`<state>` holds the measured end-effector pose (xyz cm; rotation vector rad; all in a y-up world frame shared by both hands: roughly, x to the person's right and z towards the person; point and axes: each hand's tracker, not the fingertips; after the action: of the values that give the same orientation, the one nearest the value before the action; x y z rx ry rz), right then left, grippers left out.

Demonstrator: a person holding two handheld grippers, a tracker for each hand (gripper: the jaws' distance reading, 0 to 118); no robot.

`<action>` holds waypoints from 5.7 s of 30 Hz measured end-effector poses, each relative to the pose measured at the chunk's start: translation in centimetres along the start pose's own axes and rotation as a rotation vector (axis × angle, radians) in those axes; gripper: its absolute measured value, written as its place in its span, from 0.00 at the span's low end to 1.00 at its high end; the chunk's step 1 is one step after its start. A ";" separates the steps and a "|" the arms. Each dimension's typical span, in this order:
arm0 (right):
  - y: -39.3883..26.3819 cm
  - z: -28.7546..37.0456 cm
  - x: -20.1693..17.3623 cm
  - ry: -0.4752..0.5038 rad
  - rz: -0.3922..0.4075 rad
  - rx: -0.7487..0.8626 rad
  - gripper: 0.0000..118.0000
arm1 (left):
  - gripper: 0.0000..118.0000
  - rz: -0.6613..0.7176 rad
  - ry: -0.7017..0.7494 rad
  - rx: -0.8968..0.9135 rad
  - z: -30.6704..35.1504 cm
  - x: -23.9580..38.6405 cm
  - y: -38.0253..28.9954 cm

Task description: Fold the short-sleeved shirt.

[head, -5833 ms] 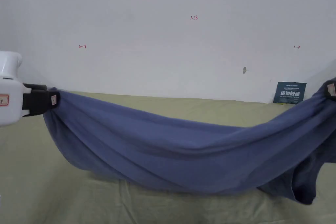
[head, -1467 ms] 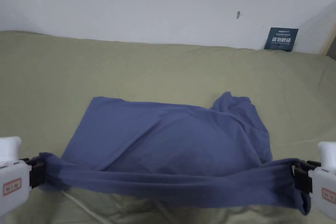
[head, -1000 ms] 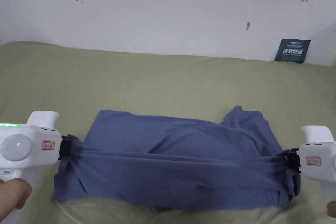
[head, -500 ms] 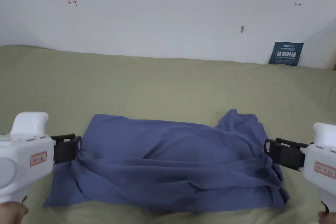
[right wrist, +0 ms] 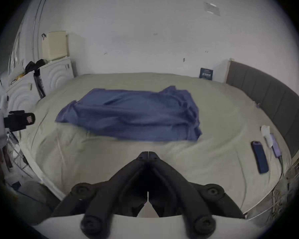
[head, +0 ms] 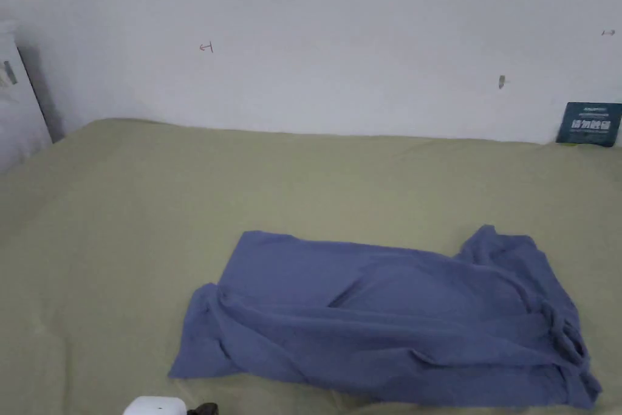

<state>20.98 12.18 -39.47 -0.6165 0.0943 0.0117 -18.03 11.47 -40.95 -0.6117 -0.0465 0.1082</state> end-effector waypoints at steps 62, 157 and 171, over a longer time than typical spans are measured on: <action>1.4 -0.1 11.7 -0.150 -0.188 -0.288 0.09 | 0.05 0.044 -0.172 -0.359 -4.9 -8.3 3.5; 12.5 -22.6 20.0 -0.048 -0.114 -0.718 0.02 | 0.01 -0.134 -0.094 -0.461 -22.2 -0.1 14.9; 17.4 -12.6 15.8 -0.009 0.029 -0.419 0.02 | 0.01 -0.162 -0.175 -0.259 -16.1 -1.2 17.3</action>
<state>34.94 18.86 -61.16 -1.0333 0.0930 0.0638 -19.54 16.17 -64.10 -0.8531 -0.2823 -0.0017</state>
